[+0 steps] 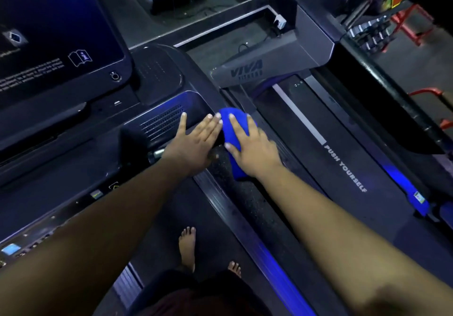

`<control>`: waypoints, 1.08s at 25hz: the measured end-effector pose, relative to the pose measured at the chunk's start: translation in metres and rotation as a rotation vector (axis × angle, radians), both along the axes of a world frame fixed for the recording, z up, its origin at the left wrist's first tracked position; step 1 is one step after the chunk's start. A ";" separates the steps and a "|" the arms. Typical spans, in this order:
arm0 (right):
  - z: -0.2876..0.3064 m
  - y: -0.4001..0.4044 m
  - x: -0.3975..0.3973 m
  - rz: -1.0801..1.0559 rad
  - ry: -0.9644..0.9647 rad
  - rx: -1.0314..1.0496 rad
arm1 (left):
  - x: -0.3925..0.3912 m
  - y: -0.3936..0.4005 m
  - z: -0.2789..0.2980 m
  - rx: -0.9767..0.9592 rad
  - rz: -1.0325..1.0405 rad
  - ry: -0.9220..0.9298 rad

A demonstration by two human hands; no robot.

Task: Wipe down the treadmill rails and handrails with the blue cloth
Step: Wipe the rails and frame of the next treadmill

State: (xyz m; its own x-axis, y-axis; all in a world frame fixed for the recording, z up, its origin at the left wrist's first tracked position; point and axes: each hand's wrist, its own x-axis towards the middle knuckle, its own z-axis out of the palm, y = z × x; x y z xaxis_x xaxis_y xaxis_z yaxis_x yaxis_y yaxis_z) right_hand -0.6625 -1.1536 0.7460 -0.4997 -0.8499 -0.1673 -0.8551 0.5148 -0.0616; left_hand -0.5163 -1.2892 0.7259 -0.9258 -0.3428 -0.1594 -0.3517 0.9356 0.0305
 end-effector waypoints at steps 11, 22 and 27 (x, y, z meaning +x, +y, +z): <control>0.007 0.072 0.006 0.420 0.332 0.241 | 0.005 -0.002 0.002 -0.062 -0.056 0.056; 0.019 0.036 0.029 0.998 0.802 0.875 | 0.009 0.004 0.001 -0.186 -0.037 -0.085; -0.008 0.022 0.049 0.965 0.902 0.981 | 0.012 0.003 -0.002 -0.160 -0.025 -0.071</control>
State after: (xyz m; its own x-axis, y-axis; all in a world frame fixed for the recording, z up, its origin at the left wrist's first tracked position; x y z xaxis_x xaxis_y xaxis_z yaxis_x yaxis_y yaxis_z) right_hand -0.6131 -1.1313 0.7380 -0.1090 -0.6369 -0.7632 -0.4402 -0.6575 0.6115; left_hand -0.5045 -1.2863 0.7238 -0.9227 -0.3457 -0.1703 -0.3239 0.9351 -0.1435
